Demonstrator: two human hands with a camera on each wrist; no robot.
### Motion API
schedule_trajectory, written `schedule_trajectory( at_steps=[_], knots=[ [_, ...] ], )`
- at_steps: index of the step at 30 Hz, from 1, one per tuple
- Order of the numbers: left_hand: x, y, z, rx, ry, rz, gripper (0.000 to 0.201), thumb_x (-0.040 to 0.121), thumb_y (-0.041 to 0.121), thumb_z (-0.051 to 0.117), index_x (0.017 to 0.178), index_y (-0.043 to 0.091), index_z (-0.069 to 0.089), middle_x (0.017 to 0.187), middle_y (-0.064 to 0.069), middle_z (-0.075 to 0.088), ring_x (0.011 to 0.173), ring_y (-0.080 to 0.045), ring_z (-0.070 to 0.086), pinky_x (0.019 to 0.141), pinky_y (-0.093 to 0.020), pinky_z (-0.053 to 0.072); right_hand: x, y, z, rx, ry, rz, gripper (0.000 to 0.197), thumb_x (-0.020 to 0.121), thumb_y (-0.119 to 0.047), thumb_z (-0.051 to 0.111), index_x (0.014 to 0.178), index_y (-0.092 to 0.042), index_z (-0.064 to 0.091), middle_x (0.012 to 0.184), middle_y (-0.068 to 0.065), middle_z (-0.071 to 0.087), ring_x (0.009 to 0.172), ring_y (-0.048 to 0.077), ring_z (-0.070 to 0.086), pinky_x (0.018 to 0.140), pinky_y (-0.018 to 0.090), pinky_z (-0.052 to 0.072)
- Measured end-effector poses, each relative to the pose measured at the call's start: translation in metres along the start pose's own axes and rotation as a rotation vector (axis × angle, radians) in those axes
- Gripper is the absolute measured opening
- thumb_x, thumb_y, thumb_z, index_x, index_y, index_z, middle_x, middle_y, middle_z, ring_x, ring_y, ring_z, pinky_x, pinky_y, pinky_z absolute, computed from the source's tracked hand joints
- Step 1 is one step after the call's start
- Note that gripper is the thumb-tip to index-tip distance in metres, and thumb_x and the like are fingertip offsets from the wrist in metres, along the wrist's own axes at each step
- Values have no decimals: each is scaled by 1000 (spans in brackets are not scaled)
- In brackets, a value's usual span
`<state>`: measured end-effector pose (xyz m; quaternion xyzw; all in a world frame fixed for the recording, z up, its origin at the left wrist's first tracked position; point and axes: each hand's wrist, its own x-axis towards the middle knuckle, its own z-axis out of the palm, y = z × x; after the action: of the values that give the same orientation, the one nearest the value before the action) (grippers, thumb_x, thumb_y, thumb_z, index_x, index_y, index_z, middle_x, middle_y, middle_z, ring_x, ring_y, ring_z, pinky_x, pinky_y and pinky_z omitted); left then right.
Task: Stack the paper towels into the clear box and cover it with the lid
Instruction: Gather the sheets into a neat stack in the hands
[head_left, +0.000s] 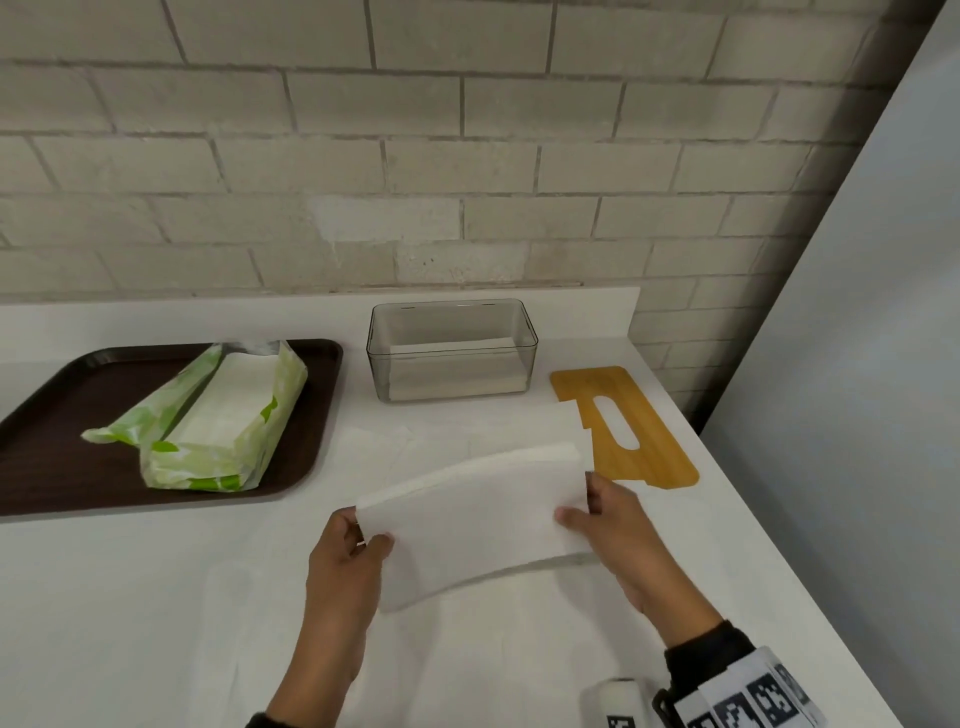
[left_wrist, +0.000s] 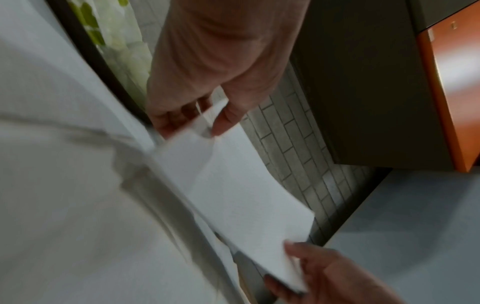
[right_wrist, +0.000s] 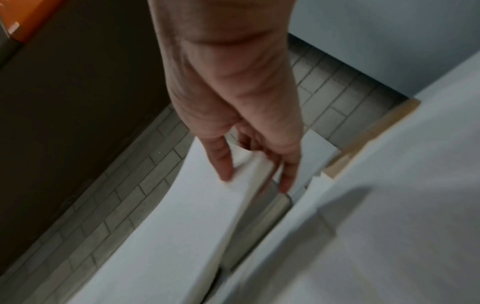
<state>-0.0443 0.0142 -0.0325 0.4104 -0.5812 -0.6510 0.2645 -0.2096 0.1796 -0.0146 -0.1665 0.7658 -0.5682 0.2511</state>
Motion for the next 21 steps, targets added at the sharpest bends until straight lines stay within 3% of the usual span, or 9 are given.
schedule_trajectory(
  at_steps=[3, 5, 6, 7, 10, 13, 15, 19, 21],
  knots=[
    [-4, 6, -17, 308, -199, 46, 23, 79, -4, 64, 90, 17, 61, 87, -8, 70, 83, -26, 65, 74, -37, 50, -1, -33, -11, 107, -13, -157, 12, 82, -2, 66, 87, -12, 63, 94, 5, 70, 90, 23, 66, 87, 38, 53],
    [-13, 15, -17, 581, -445, 65, 25, 75, 5, 72, 88, 26, 65, 86, 6, 72, 81, -9, 67, 70, -21, 52, -3, -55, -11, 174, -74, -278, 18, 79, -1, 68, 77, -18, 62, 81, -3, 67, 78, 17, 64, 72, 29, 52],
    [-18, 20, -12, 603, -497, 83, 29, 75, 11, 74, 90, 33, 64, 88, 13, 71, 81, -1, 66, 68, -13, 49, -5, -65, -8, 204, -111, -323, 22, 78, 0, 69, 73, -20, 61, 75, -8, 64, 72, 12, 61, 66, 23, 50],
    [-23, 24, -5, 572, -489, 132, 31, 76, 15, 76, 94, 37, 62, 90, 17, 70, 83, 3, 65, 67, -9, 47, -7, -73, -3, 240, -144, -358, 23, 77, 1, 69, 72, -20, 61, 71, -10, 63, 68, 8, 60, 61, 20, 48],
    [-33, 41, 19, 277, -259, 287, 29, 79, 20, 74, 98, 38, 60, 91, 20, 70, 83, 3, 66, 65, -9, 49, -13, -84, 15, 372, -205, -407, 22, 70, -5, 76, 81, -17, 61, 75, -6, 64, 70, 9, 61, 59, 18, 49],
    [-34, 45, 34, 65, -109, 354, 27, 81, 13, 71, 94, 35, 61, 81, 26, 70, 80, 5, 66, 60, -8, 48, -16, -74, 31, 488, -194, -328, 35, 71, -8, 71, 102, -18, 58, 91, -2, 71, 85, 15, 68, 72, 27, 55],
    [-33, 44, 39, 4, -46, 360, 28, 80, 8, 71, 91, 31, 60, 80, 20, 71, 77, 3, 66, 59, -8, 48, -20, -62, 46, 366, -180, -282, 34, 81, -5, 66, 106, -26, 58, 102, -3, 71, 97, 15, 67, 84, 31, 55],
    [-32, 44, 45, -8, -12, 396, 27, 87, 9, 64, 96, 33, 55, 94, 15, 66, 82, 7, 63, 62, -7, 48, -23, -55, 57, 213, -48, -352, 30, 88, -13, 61, 100, -39, 53, 101, -18, 63, 95, 0, 62, 76, 13, 53],
    [-34, 42, 49, -12, -27, 397, 28, 90, 8, 58, 106, 30, 52, 101, 14, 63, 88, 3, 64, 65, -6, 49, -21, -53, 56, 225, -6, -380, 34, 88, -15, 62, 111, -37, 49, 107, -14, 61, 99, 3, 60, 78, 14, 53]
  ],
)
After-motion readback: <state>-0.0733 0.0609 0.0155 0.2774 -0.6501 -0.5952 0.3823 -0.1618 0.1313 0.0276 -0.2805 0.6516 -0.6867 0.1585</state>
